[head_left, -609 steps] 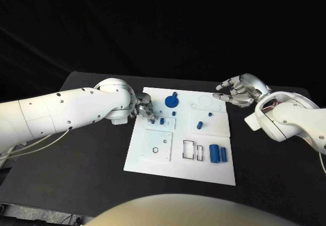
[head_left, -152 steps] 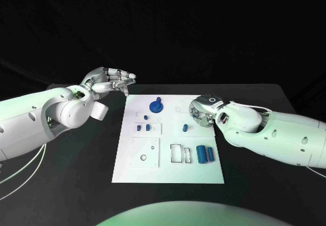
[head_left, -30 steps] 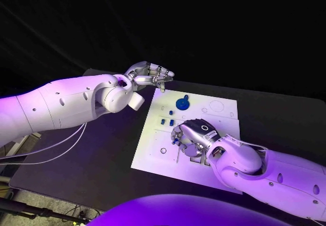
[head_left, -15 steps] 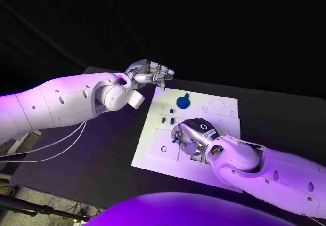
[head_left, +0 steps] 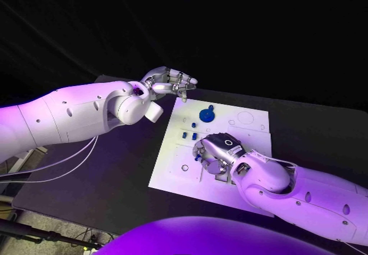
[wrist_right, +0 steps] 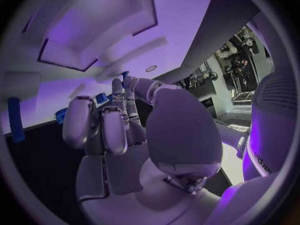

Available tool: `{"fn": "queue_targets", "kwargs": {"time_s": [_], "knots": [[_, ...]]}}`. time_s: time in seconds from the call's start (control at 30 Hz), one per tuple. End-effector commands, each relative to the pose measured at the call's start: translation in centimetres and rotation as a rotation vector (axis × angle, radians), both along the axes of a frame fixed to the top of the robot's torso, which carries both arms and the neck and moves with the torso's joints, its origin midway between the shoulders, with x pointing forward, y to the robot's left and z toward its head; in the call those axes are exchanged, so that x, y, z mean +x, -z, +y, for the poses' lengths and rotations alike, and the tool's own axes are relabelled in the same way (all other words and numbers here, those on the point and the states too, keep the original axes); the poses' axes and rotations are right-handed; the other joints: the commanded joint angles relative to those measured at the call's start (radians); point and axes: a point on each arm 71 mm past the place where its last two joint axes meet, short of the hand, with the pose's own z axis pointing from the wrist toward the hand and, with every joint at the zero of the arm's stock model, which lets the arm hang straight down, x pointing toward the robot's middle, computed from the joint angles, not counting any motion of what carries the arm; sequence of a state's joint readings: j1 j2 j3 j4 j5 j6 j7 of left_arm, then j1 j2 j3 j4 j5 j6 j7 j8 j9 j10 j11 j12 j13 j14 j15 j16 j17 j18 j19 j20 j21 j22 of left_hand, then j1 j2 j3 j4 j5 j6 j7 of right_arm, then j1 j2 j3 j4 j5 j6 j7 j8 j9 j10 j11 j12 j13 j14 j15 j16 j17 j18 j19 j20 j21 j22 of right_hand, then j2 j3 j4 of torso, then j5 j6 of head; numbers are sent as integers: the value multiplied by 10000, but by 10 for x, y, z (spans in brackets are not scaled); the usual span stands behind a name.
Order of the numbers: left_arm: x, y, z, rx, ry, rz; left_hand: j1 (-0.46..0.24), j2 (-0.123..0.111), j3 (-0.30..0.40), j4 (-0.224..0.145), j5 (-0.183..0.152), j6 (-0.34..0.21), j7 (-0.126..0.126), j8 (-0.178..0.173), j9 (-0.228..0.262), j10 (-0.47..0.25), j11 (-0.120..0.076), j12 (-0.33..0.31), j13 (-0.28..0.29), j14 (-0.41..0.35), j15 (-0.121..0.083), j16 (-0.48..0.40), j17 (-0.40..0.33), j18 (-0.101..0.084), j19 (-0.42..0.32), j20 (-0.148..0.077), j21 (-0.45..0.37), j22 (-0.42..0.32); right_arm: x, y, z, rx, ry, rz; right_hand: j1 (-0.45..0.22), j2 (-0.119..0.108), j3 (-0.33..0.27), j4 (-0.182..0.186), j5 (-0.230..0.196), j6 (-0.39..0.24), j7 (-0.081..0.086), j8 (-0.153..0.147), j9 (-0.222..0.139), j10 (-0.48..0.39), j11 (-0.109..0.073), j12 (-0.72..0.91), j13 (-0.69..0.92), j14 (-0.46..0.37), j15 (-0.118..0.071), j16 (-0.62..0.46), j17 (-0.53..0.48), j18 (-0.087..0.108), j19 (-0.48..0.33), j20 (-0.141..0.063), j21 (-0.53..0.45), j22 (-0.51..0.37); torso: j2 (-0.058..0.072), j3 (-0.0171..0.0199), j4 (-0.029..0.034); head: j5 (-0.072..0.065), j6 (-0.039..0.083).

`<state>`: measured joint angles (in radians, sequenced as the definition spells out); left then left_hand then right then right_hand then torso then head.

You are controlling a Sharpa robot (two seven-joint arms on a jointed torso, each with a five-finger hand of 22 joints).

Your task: Assemble the parts on the task board

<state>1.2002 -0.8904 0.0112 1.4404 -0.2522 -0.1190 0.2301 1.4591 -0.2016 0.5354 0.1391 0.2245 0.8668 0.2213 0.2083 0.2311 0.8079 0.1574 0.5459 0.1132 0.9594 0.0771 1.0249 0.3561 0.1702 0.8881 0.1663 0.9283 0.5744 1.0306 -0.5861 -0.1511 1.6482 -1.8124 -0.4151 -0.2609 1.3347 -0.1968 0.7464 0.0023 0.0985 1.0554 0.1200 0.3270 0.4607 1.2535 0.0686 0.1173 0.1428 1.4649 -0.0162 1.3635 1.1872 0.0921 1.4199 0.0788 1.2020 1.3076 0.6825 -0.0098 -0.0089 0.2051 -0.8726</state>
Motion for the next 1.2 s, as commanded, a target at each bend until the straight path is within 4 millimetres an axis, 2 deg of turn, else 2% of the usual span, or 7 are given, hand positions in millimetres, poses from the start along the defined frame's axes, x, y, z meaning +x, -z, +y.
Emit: {"fn": "queue_targets", "kwargs": {"time_s": [0.03,0.4,0.5,0.93,1.07,1.13,1.2], "knots": [[-1,-1,-2,-49,140,-37,-101,30,-7,-17,37,-95,3,-50,-13,-70,13,14,-9,-31,24,-47,-9,145,-63,29,-66,-8,-1,4,1,-397,-73,46,-6,103,55,5,46,61,21,32,18,79,-137,43,11,269,-74,-7,9,-122,6,-3,-32,686,-1,-3,-4,-10,0],[-1,-1,-2,-44,133,-32,-111,33,-8,-14,38,-103,4,-51,-15,-87,15,22,-14,-29,25,-50,-11,146,-61,32,-75,-16,-5,7,4,-254,-270,278,-165,41,-34,-6,41,-34,61,17,52,4,-99,-15,23,258,-43,-35,-39,-113,-20,17,-98,669,0,-9,2,2,0],[-1,-1,-2,-39,126,-29,-111,33,-8,-14,38,-103,4,-51,-15,-87,15,22,-14,-29,25,-50,-11,146,-61,32,-75,-16,-4,6,4,-108,-268,305,-322,-55,-280,-50,645,-362,156,-190,-13,-120,-25,-63,56,273,20,-4,-3,-116,-19,69,-107,689,1,-12,-1,14,0],[-1,-1,-1,-33,123,-25,-110,51,2,-16,41,-109,2,-49,-15,-97,13,37,-17,-19,23,-48,-12,149,-53,33,-83,-24,-1,2,-4,549,200,-61,-671,-626,-892,-56,806,-1308,250,-968,-373,-1146,185,-146,33,146,222,-106,-214,35,-374,242,-932,341,-5,-1,-3,12,0],[0,-1,-1,-33,125,-23,-110,54,3,-17,41,-110,2,-49,-15,-98,13,39,-17,-16,22,-46,-12,149,-50,33,-82,-24,-4,-2,-9,844,234,-103,-896,-810,-2487,267,1229,-1502,151,-1249,-500,-1918,237,273,126,-75,273,-242,-520,120,-602,324,-1461,120,-10,0,0,2,0],[0,-1,-1,-30,114,-27,-110,54,3,-17,41,-110,2,-49,-15,-98,13,39,-17,-16,22,-46,-12,149,-50,33,-82,-24,-5,-5,-13,976,246,-137,-155,-392,-4630,760,1327,-1465,58,-1502,-637,-2510,251,1036,272,-174,292,-296,-728,146,-637,357,-1709,41,-16,1,-6,1,0],[0,-1,0,-30,104,-32,-110,54,3,-17,41,-110,2,-49,-15,-98,13,39,-17,-16,22,-46,-12,149,-50,33,-82,-24,-6,-9,-16,1035,265,-167,264,-186,-5368,1212,1361,-1323,67,-1602,-710,-2781,254,1485,317,-190,297,-301,-803,153,-618,354,-1774,41,-16,0,-10,-4,0]]}}
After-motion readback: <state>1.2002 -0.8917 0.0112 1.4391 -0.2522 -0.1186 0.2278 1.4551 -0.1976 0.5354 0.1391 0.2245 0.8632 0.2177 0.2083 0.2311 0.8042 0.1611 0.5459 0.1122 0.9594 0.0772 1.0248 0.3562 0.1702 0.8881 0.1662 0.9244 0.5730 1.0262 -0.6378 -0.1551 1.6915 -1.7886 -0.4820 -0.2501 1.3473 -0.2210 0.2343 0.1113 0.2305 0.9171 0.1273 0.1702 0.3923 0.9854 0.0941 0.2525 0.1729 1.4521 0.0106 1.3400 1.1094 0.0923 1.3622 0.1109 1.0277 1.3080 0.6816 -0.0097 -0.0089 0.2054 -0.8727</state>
